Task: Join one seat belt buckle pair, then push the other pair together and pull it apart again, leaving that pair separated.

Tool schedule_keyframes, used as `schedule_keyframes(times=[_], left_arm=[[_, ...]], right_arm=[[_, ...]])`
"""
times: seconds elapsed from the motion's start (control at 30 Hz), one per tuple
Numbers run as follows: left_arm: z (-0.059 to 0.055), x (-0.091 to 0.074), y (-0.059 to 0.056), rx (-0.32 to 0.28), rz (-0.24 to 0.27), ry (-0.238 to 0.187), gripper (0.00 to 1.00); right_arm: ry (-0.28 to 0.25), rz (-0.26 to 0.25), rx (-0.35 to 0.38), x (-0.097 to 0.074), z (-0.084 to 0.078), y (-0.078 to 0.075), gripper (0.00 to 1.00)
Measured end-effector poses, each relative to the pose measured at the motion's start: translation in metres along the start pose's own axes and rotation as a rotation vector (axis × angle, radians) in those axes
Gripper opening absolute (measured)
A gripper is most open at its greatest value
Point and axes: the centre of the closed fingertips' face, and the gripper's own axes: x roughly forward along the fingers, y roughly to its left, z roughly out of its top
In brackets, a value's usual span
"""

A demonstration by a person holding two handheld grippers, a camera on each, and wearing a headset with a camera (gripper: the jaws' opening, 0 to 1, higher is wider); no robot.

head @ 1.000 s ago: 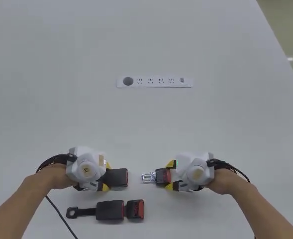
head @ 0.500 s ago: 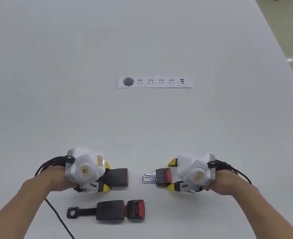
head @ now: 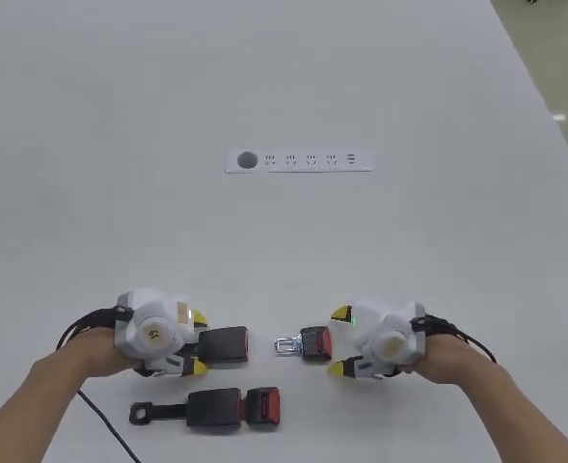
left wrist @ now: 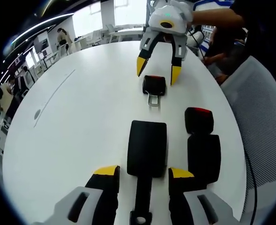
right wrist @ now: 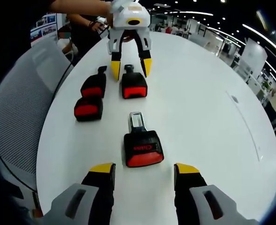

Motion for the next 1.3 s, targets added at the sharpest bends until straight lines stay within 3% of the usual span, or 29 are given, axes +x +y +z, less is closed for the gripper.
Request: schedule_keyframes(times=[0.33, 0.63, 0.83, 1.0, 1.17, 1.3], left_arm=[[-0.012, -0.015, -0.006, -0.12, 0.035, -0.054, 0.49], [-0.014, -0.032, -0.012, -0.26, 0.093, -0.166, 0.56], [-0.016, -0.044, -0.017, -0.281, 0.16, -0.262, 0.62], [-0.018, -0.05, -0.023, -0.305, 0.221, -0.306, 0.68], [-0.025, -0.052, -0.028, -0.347, 0.277, -0.364, 0.75], [-0.025, -0.053, -0.037, -0.365, 0.294, -0.396, 0.79]], right_arm=[[-0.022, -0.033, 0.051, -0.012, -0.005, 0.005, 0.57], [-0.064, -0.058, 0.113, -0.016, -0.008, 0.015, 0.62], [-0.112, -0.085, 0.164, -0.022, -0.003, 0.026, 0.69], [-0.179, -0.12, 0.252, -0.027, 0.007, 0.031, 0.8], [-0.229, -0.147, 0.281, -0.033, 0.019, 0.041, 0.91], [-0.253, -0.16, 0.316, -0.032, 0.021, 0.047, 0.97]])
